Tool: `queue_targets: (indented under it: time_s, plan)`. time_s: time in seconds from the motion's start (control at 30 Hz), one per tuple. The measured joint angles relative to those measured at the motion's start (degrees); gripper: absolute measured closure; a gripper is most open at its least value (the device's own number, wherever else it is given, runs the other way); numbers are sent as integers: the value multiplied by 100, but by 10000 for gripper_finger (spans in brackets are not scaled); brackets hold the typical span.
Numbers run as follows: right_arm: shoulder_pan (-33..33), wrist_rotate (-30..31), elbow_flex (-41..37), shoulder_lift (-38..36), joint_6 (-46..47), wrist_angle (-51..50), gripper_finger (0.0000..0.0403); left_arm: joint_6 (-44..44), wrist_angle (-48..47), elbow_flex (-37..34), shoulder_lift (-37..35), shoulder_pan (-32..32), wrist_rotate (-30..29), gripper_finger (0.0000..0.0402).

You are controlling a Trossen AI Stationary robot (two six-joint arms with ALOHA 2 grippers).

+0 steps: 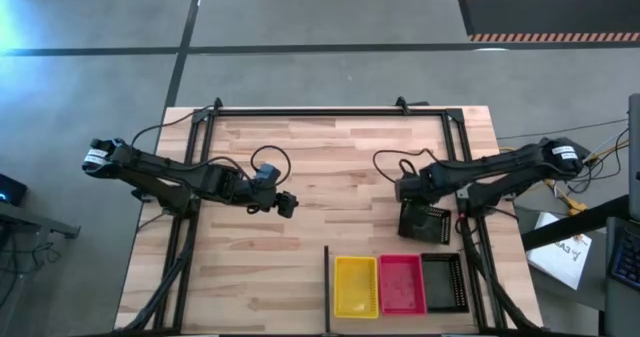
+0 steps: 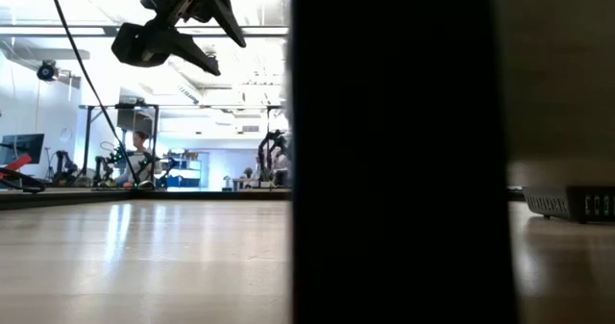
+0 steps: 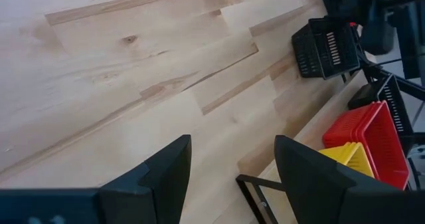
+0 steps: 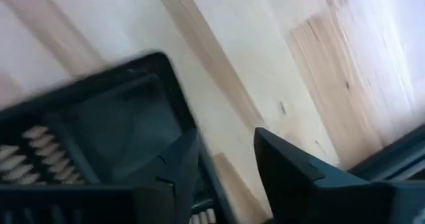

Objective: Stack baskets on shelf by color
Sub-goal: Stack the black bin on top of the black bins on the shelf

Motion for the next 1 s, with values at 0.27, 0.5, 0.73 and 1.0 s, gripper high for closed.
queue_targets:
  time_s: [0.27,0.5,0.73,1.0]
  plan:
    - [-149,-254,-577,28,-688,634,256,0,-4,0,0,-22,13,201]
    - [-146,-746,-577,28,-802,828,294,0,-6,0,0,-22,13,201]
    - [-152,-1551,-311,9,-986,739,284,0,-6,0,0,-22,15,201]
    - [-148,-1764,-252,-61,-1202,597,235,0,-10,0,0,-22,15,201]
